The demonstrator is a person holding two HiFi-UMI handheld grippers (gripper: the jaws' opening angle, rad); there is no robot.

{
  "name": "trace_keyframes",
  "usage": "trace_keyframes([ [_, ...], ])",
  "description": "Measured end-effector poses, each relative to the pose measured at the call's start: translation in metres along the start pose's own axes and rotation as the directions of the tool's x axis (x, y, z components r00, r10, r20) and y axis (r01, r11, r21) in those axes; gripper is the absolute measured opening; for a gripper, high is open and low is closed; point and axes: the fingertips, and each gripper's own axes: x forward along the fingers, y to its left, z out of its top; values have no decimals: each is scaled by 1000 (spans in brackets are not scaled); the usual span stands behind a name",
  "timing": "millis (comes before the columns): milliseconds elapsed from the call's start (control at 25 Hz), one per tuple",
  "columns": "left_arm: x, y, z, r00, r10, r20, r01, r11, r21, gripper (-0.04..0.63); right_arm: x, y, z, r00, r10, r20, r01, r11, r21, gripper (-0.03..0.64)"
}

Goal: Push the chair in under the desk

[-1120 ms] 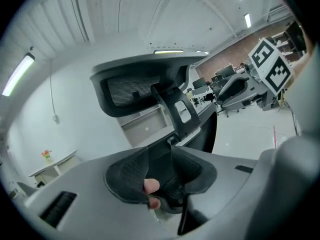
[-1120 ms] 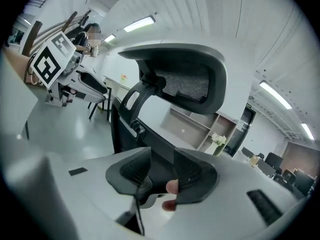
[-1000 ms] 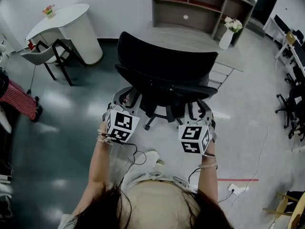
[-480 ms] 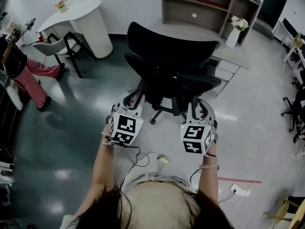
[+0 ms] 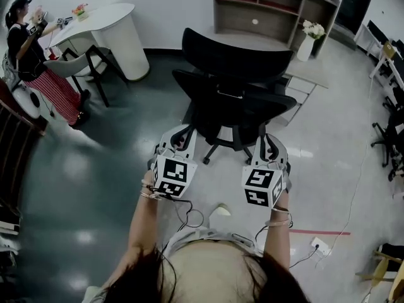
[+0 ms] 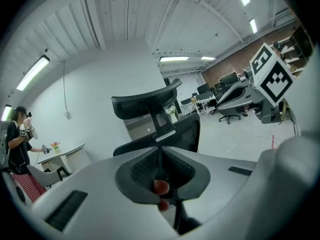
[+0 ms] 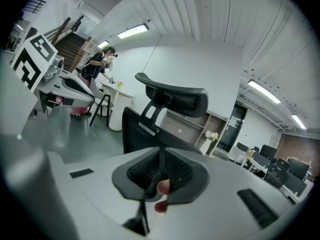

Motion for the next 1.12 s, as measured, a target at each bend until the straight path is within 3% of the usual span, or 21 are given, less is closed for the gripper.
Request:
trace_keyframes([
  [400,-56,-8,-9,999,-43,22,44,998,-35,21,-54,30,9,999,-45,16,45,999,9,40],
  [680,-94,-21,-14,998,-41,49,45,995,-88,14,-95,42,11,997,-66,51,67,998,-17,35],
  [1120,-154,-47,-21,999,-10,47,15,994,-107,14,-150,62,7,995,-51,87,54,998,-33,31],
])
